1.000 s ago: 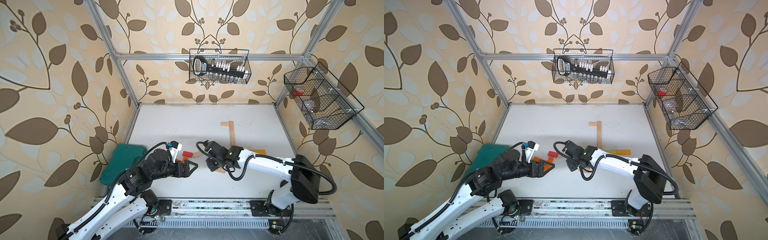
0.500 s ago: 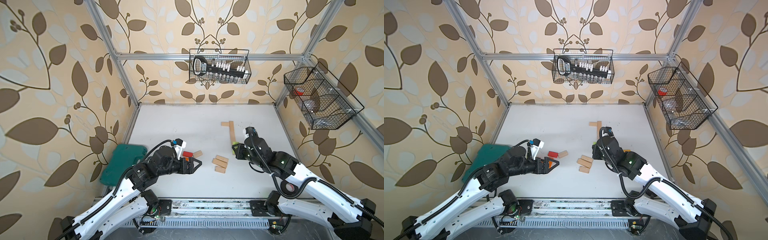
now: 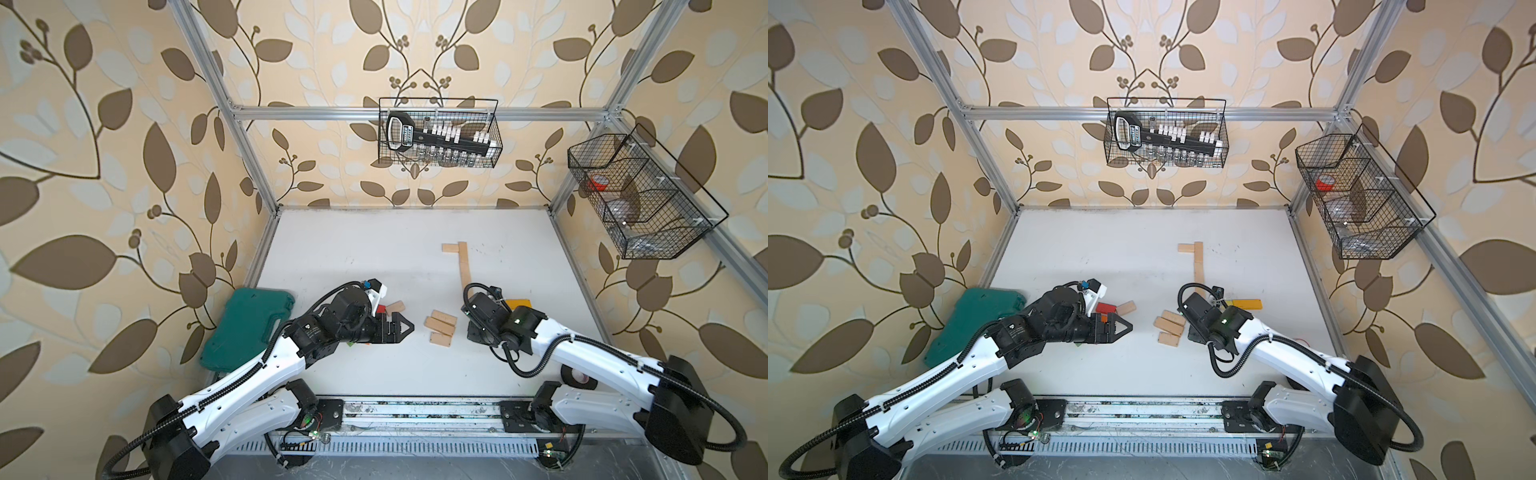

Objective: Assemble a giraffe with building blocks
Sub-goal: Pick up the building block from the center of the board, then assemble the building block at the center of the board.

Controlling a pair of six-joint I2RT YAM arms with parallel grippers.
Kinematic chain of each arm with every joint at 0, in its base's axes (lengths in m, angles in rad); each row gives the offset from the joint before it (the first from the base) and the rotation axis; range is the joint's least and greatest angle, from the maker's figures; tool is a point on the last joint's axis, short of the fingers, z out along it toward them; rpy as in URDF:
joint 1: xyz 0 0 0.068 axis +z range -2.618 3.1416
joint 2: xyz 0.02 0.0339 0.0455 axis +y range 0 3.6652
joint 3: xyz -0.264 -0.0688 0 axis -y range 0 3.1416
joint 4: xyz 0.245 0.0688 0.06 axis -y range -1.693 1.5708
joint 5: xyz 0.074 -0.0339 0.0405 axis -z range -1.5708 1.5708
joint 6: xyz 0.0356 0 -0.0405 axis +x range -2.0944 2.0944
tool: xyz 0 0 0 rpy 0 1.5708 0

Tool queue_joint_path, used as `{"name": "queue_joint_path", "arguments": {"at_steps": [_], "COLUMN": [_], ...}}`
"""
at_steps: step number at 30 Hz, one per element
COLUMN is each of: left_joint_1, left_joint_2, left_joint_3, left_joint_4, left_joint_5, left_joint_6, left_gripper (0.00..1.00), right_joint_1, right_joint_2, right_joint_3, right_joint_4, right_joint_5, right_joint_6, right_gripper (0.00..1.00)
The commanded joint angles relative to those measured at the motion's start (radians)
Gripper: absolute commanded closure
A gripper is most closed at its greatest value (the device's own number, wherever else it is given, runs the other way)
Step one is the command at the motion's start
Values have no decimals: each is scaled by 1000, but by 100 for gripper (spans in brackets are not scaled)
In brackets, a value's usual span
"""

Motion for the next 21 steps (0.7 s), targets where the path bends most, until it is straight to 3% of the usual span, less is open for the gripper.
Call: {"name": "queue_joint_path", "arguments": {"at_steps": [1, 14, 17, 21], "left_joint_1": [-8, -8, -8, -8], "left_joint_2": [-5, -36, -38, -35], "left_joint_3": [-11, -22, -19, -23], "left_joint_4": [36, 4, 1, 3], "left_joint_5": [13, -4, -7, -5], "left_joint_6": [-2, 11, 15, 18], "left_gripper": [1, 1, 1, 1], "right_joint_1": [-8, -101, -103, -103], "right_joint_2": [83, 271, 296, 293], "right_joint_3": [18, 51, 72, 92], "right_joint_4": [28, 136, 136, 108], "right_joint_5": [-13, -37, -49, -61], "right_joint_6": [5, -97, -112, -111], "right_gripper": [90, 84, 76, 57]}}
